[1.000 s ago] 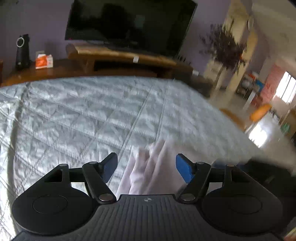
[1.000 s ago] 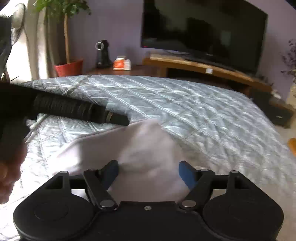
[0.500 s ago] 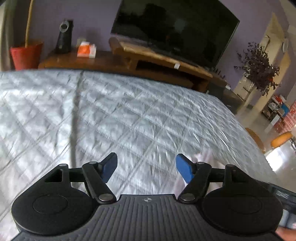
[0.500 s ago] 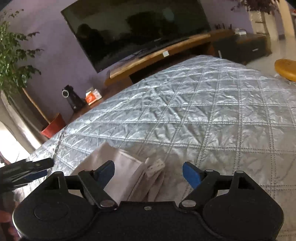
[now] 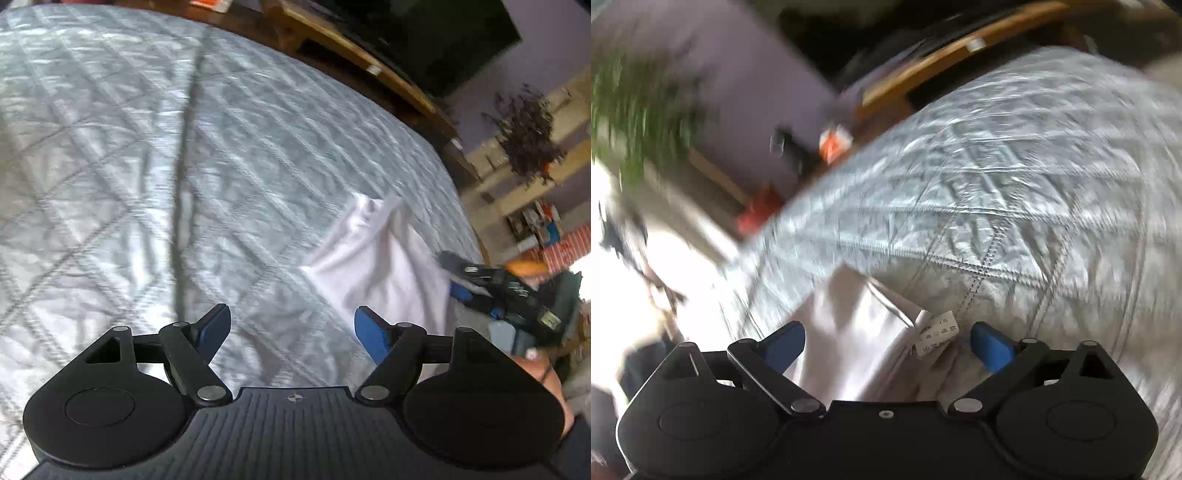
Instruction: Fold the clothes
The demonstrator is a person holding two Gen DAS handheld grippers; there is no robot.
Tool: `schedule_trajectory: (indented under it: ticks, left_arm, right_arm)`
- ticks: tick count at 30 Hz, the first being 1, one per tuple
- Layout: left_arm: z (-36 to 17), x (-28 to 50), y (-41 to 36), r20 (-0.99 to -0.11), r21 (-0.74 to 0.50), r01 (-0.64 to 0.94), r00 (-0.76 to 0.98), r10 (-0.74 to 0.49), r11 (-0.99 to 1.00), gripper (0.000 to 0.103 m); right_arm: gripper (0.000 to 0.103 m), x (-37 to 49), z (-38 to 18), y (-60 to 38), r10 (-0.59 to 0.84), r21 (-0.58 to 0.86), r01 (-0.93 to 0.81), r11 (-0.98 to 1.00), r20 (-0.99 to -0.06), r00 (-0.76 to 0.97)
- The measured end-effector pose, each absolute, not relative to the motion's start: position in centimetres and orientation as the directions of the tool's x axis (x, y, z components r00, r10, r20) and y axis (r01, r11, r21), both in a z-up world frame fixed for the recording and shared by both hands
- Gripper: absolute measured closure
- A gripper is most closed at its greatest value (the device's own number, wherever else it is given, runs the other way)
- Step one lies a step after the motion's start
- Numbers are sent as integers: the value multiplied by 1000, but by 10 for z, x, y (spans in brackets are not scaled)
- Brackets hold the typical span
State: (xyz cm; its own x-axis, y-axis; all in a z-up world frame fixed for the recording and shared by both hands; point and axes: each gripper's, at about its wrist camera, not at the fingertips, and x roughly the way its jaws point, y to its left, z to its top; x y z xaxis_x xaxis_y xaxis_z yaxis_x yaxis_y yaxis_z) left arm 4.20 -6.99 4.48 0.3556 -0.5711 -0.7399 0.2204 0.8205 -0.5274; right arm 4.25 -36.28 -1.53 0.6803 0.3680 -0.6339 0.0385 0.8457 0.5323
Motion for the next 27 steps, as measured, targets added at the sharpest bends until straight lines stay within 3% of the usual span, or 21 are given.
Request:
schedule_trajectory:
  ticks: [2, 5, 7, 9, 10, 11, 21, 27]
  left_arm:
    - [47, 40, -76, -729, -539, 245, 344, -592, 806, 23]
    - [45, 39, -80, -732, -537, 255, 334, -594, 804, 23]
    - [44, 40, -80, -738, -534, 246, 331, -588, 809, 23]
    - [42, 41, -80, -737, -535, 244, 332, -588, 809, 23]
    - [43, 39, -80, -736, -536, 246, 333, -589, 808, 22]
    - [43, 39, -81, -736, -534, 251, 332, -590, 807, 22]
    - [51, 41, -85, -746, -504, 294, 327, -581, 812, 22]
    - [55, 29, -103, -782, -389, 438, 309, -542, 810, 22]
  right_arm:
    - [0, 49, -12, -352, 358, 454, -18, 891, -676, 644]
    - [1, 57, -10, -336, 328, 357, -79, 931, -723, 608]
    - [8, 58, -9, -329, 303, 312, -92, 946, -742, 598]
    - [30, 53, -7, -331, 303, 316, -89, 945, -735, 607]
    - [64, 51, -9, -339, 342, 380, -70, 922, -718, 606]
    - [84, 50, -11, -346, 379, 441, -51, 896, -701, 604]
    - [85, -15, -19, -360, 525, 780, 122, 614, -519, 674]
    - [82, -56, -2, -341, 520, 671, 60, 739, -625, 582]
